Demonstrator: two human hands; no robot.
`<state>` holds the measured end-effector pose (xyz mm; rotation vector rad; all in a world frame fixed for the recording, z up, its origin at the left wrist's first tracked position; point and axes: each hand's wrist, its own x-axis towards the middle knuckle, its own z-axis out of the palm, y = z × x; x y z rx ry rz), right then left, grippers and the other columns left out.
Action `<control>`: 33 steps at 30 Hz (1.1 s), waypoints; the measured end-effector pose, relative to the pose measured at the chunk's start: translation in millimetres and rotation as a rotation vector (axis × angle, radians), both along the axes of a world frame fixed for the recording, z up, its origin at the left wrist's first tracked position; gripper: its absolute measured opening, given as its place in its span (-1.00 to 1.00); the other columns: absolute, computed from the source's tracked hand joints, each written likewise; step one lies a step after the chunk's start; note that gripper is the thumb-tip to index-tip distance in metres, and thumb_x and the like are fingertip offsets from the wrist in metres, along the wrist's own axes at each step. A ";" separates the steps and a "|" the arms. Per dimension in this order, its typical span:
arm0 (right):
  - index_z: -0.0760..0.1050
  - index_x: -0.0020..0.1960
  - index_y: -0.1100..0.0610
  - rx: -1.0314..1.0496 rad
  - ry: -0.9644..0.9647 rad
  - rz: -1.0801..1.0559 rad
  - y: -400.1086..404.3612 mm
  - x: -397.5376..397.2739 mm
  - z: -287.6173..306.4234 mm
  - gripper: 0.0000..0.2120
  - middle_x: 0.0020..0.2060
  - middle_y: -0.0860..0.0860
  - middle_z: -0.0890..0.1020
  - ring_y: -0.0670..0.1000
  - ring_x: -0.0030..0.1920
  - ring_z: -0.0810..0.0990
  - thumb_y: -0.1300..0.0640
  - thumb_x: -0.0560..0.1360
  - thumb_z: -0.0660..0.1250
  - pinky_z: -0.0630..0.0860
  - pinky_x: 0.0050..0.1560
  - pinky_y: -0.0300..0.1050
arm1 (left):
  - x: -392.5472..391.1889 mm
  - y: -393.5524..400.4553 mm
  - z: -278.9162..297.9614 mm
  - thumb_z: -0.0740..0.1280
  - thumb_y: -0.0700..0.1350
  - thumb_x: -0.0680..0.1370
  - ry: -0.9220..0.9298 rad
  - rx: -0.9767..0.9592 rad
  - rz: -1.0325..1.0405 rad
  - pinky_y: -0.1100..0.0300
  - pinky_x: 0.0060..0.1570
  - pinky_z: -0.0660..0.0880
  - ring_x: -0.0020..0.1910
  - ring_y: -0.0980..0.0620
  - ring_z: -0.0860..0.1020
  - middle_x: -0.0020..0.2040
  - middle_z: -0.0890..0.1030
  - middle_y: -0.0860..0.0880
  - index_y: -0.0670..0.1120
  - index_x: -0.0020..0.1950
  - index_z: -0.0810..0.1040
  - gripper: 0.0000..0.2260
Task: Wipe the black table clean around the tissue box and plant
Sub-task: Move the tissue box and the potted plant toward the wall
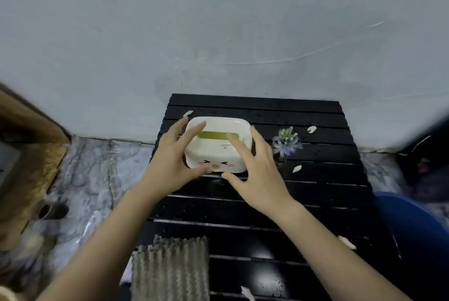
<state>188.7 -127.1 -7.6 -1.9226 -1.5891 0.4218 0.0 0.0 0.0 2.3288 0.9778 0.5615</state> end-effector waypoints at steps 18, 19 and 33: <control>0.01 0.50 -0.43 0.084 0.289 -0.068 19.3 -2.8 -61.5 -0.16 0.57 -0.03 -0.01 0.01 0.58 0.03 0.20 0.54 0.41 0.21 0.51 0.09 | -12.6 17.0 -100.9 0.55 -0.22 0.41 -0.305 -0.209 0.028 0.05 0.31 0.51 0.45 0.09 0.39 0.44 0.31 0.34 0.33 0.51 0.22 -0.15; 0.01 0.50 -0.43 0.092 0.285 -0.066 22.7 -2.4 -57.8 -0.15 0.57 -0.03 -0.01 0.01 0.58 0.03 0.21 0.54 0.41 0.21 0.51 0.10 | -11.0 19.6 -99.6 0.55 -0.23 0.41 -0.321 -0.210 0.031 0.08 0.29 0.52 0.43 0.10 0.41 0.43 0.32 0.33 0.33 0.51 0.22 -0.15; 0.00 0.52 -0.35 0.141 0.387 -0.194 130.8 44.8 -43.2 -0.03 0.44 -0.06 0.20 -0.11 0.30 0.29 0.42 0.46 0.36 0.30 0.28 -0.22 | 60.4 119.3 -82.7 0.55 -0.11 0.35 -0.312 -0.170 0.062 -0.06 0.29 0.51 0.35 -0.01 0.47 0.38 0.43 0.11 0.31 0.49 0.24 -0.18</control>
